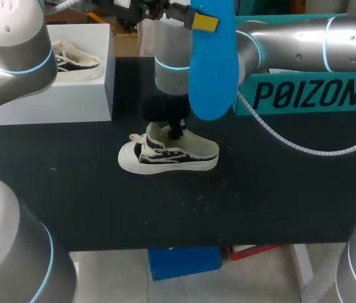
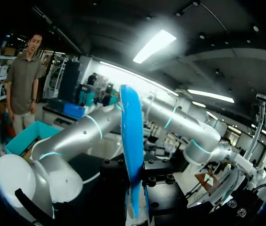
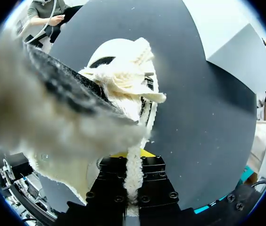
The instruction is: Take the shoe out of the shoebox, open the shoe tongue, remove and reinsert the insole, then place the shoe into the shoebox
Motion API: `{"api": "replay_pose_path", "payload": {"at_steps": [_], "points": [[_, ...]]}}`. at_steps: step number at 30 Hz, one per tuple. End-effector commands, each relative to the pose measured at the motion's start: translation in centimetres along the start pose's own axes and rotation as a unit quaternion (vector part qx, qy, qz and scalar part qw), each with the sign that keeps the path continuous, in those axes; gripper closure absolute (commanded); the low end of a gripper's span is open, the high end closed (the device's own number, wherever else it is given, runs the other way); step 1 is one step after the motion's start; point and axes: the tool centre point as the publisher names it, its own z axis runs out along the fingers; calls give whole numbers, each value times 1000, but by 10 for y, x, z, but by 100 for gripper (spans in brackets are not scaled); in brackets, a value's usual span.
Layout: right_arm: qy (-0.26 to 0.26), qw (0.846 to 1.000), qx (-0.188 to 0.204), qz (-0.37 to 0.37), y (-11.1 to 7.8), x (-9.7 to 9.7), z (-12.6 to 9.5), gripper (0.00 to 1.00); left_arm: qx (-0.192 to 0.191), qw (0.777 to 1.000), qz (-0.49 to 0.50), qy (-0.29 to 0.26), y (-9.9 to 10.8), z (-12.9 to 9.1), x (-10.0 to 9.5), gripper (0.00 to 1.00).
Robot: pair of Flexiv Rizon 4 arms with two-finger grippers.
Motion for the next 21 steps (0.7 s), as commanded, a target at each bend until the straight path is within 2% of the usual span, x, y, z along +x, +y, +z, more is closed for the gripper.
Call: {"api": "replay_pose_path", "payload": {"at_steps": [1,9,11,14,18,21], "points": [[0,1000,1,0,1,1,1,100,0,1000,0,-1,1,1,0,100],[0,1000,1,0,1,1,1,100,0,1000,0,-1,1,1,0,100],[0,999,25,38,-7,0,-21,100,0,1000,0,-1,1,1,0,100],[1,993,21,115,-14,1,-54,100,0,1000,0,-1,1,1,0,100],[-4,975,-14,221,-23,8,-84,100,0,1000,0,-1,1,1,0,100],[-18,948,-48,313,-30,11,-100,100,0,1000,0,-1,1,1,0,100]]}}
